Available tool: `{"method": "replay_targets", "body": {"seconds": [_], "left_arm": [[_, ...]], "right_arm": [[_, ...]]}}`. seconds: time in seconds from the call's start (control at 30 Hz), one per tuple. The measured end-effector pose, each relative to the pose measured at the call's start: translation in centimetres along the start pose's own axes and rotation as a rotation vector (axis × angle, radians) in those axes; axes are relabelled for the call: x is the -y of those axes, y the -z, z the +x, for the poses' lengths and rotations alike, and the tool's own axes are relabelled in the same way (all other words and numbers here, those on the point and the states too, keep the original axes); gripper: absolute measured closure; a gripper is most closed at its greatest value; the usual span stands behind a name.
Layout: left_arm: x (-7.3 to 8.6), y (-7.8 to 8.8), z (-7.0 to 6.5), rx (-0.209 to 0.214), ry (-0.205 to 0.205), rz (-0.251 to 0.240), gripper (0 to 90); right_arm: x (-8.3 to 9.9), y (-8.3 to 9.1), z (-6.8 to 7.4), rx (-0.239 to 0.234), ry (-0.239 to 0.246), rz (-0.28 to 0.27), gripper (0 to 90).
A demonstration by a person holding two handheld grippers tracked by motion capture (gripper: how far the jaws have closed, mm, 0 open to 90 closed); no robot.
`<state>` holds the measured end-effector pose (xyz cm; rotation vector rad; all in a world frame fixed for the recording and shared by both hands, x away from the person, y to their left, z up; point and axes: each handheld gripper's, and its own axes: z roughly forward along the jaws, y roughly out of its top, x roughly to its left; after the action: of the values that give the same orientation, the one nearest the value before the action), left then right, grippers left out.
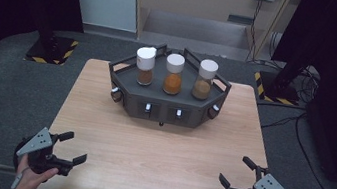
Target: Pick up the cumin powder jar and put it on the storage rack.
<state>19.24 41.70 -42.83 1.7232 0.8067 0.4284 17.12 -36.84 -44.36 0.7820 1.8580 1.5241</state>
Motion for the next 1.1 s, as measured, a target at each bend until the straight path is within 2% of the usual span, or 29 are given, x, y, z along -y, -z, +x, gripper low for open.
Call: {"method": "replay_targets", "body": {"seconds": [0.27,0.6,0.9,1.1], "left_arm": [[0.2,0.3,-0.1,-0.004,-0.004,-0.029,1.6],[0.3,0.3,-0.2,-0.004,-0.013,-0.054,1.4],[0.4,0.3,-0.3,0.001,-0.029,-0.062,1.2],[0.6,0.5,-0.3,0.001,-0.023,-0.080,0.8]], "right_arm": [[0.8,-0.3,0.0,0.004,-0.002,0.007,4.9],[1.1,-0.5,0.6,0.011,0.007,0.019,4.7],[1.2,-0.4,0.5,0.018,-0.015,0.021,4.5],[1.4,-0.4,0.4,0.025,-0.057,0.024,2.8]]}}
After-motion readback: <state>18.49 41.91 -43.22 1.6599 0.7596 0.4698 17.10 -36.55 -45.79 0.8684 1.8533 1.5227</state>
